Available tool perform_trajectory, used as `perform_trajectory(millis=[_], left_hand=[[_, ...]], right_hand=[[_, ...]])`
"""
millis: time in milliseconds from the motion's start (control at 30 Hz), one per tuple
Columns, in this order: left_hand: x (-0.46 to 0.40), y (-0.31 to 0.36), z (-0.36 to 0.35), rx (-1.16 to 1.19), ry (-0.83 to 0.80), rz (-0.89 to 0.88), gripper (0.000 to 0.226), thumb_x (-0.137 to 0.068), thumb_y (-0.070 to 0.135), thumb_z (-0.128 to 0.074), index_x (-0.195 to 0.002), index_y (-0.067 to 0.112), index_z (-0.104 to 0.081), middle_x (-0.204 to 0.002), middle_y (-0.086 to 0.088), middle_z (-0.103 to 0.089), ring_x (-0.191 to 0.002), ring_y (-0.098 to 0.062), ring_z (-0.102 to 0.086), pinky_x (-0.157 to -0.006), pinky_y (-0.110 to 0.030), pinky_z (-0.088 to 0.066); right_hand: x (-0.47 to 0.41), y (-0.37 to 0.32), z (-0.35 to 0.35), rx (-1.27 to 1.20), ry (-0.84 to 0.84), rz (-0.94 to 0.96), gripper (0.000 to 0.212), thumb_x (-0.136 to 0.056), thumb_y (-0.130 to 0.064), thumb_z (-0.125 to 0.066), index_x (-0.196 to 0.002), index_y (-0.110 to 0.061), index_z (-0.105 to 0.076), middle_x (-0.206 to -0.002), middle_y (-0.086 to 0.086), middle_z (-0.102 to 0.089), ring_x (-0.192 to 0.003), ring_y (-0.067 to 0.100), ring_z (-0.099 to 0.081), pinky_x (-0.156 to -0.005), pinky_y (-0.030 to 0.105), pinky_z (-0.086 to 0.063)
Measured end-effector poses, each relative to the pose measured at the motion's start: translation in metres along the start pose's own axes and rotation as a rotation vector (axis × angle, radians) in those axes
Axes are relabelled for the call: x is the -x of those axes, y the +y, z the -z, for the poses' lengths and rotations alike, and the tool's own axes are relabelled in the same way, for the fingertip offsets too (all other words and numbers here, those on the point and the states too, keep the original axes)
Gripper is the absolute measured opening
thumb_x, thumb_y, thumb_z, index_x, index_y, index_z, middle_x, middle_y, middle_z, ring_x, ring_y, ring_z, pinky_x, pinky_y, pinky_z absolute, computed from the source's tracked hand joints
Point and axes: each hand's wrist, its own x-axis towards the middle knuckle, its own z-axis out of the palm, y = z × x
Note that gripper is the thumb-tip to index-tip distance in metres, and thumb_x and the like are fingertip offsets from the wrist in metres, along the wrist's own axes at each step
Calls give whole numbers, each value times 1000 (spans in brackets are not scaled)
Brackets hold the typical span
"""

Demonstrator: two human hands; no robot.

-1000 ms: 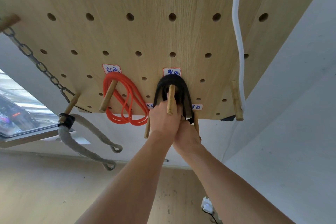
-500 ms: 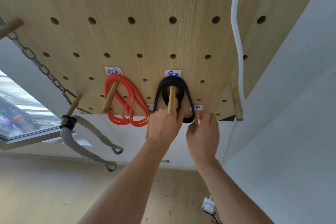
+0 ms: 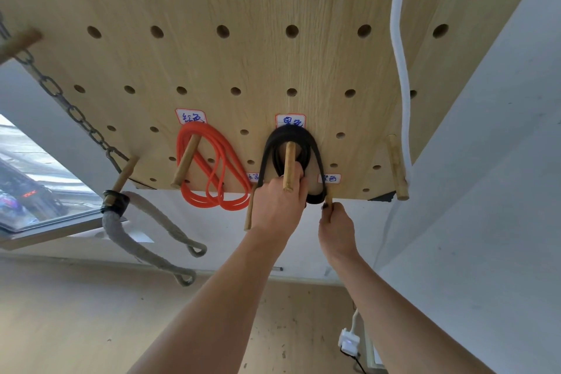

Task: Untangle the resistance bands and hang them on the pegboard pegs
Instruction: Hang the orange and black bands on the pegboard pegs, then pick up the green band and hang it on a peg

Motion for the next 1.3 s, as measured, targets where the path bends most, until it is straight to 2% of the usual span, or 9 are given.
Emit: perform_trajectory(millis=[200,367,567,700,833,933,1000,1100,1300], left_hand=[[13,-4,1,-74,-91,-7,22,-106,33,-43,-112,14,-53,-67,-2,-62,-50,-23,-59,-52,-36,-56],[43,-10,7,-63,-194,15,22,-106,32,-42,-119,17,-52,-72,1,-65,-63,-25,-66,-66,-39,-58],[95,-28,7,-112,-346,1,15,-106,32,-38,-106,19,-45,-74,2,-66,-61,-24,-64,-67,-37,-57],[133,-47,11,-47,-538,-7,13,-105,31,-40,-105,19,-46,-78,-4,-66,-65,-28,-61,-65,-36,-52],[181,-86,25,-38,-695,53,13,-102,26,-43,-105,17,-52,-89,-8,-67,-77,-33,-62,-63,-33,-40],[229,-139,34,-67,-739,207,14,-100,25,-45,-108,19,-55,-98,-7,-69,-86,-33,-66,-68,-35,-49],[265,-183,37,-75,-745,343,16,-99,25,-48,-111,19,-55,-103,-8,-69,-92,-33,-67,-76,-39,-56],[322,-253,27,-107,-757,529,24,-97,23,-50,-120,16,-53,-116,-11,-67,-105,-35,-64,-83,-39,-51],[464,-385,-54,-137,-813,769,35,-95,23,-53,-129,15,-47,-127,-13,-61,-114,-36,-61,-83,-41,-48]], right_hand=[[-5,7,1,-43,-29,-1,32,-111,-24,-34,-83,-11,-45,-76,8,-54,-62,19,-47,-55,30,-38],[1,2,1,-130,77,-82,40,-107,-40,-41,-121,-6,-55,-105,9,-66,-96,29,-65,-80,42,-51],[38,35,-15,-408,280,-483,51,-103,-43,-30,-125,-5,-55,-116,18,-68,-104,38,-65,-91,52,-53],[89,53,-34,-157,44,-439,40,-96,-32,-25,-116,-5,-47,-127,24,-53,-114,44,-55,-93,48,-48],[123,53,-84,30,-62,-486,42,-104,-22,-25,-120,4,-54,-122,18,-61,-112,37,-60,-85,40,-43],[148,59,-147,71,-150,-423,34,-92,-29,-39,-88,-3,-60,-92,20,-69,-89,36,-67,-81,46,-54],[174,58,-185,148,-268,-334,17,-94,-22,-50,-81,-11,-50,-78,10,-57,-83,29,-59,-76,39,-48],[196,86,-251,328,-448,-234,8,-90,-24,-58,-93,-17,-57,-90,3,-62,-87,27,-60,-73,33,-45],[219,222,-398,674,-792,-23,35,-88,-22,-62,-124,-23,-63,-124,2,-66,-111,26,-62,-90,31,-50]])
